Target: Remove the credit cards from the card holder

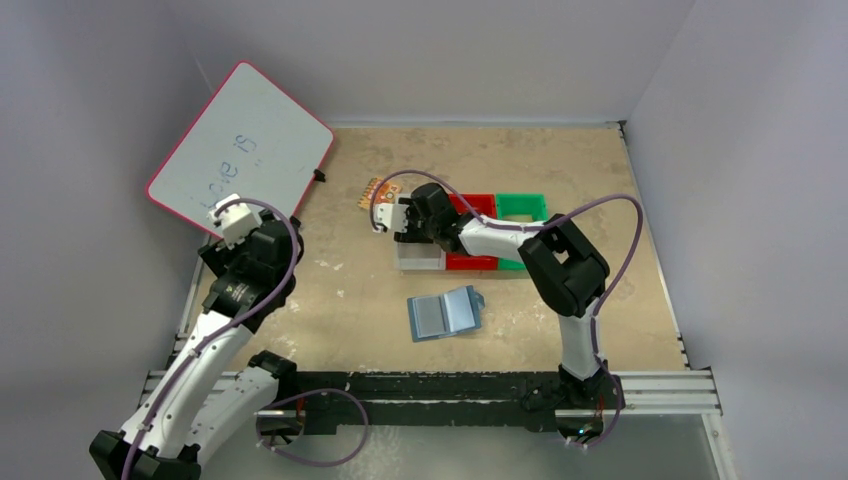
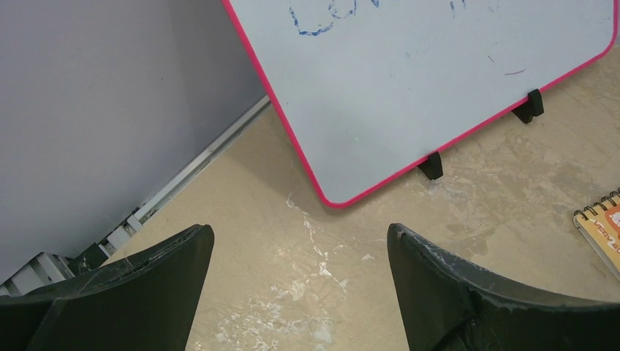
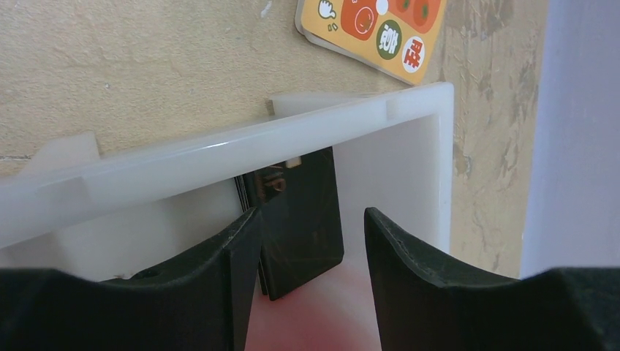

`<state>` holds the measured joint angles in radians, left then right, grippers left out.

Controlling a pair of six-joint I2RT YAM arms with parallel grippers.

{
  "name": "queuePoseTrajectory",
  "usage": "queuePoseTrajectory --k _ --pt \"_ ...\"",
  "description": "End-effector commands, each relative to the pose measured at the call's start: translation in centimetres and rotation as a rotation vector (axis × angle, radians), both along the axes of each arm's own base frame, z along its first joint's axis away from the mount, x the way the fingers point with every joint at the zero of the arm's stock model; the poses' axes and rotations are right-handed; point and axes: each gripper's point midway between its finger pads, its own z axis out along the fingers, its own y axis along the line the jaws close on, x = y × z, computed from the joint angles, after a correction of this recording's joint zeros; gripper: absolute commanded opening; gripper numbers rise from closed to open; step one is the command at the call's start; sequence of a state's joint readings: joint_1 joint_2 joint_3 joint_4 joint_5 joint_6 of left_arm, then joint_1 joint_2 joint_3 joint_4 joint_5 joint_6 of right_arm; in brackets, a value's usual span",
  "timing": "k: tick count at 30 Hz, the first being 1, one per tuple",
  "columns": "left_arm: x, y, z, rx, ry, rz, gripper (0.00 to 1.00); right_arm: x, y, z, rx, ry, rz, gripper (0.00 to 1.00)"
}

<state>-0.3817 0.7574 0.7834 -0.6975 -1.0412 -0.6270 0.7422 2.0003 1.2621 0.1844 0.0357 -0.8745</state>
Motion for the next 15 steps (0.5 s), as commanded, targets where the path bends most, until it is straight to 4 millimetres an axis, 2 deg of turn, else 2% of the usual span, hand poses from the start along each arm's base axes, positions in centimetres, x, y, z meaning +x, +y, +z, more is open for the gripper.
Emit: queuePoseTrajectory --k 1,5,9,11,15 --pt "0.3 0.1 1.8 -0.011 -0.053 0.014 0.89 1.0 0.4 3.2 0.059 -0.051 -0.010 0.57" --pt "0.4 0.0 1.7 -0.010 -0.048 0.009 0.89 1.1 0.6 3.5 0.072 -0.048 -0.016 0.57" --pt "0.6 0.0 1.5 -0.007 -0.036 0.007 0.89 1.0 0.9 4.9 0.109 -0.055 -0.015 0.58" --pt "0.6 -0.1 1.4 -0.007 -0.033 0.006 0.89 0.9 1.3 6.4 0.159 -0.053 -0.023 0.58" --pt "0.7 -0.2 1.4 -0.011 -0.032 -0.002 0.89 -0.4 2.3 10.7 0.334 -0.052 -0.013 0.59"
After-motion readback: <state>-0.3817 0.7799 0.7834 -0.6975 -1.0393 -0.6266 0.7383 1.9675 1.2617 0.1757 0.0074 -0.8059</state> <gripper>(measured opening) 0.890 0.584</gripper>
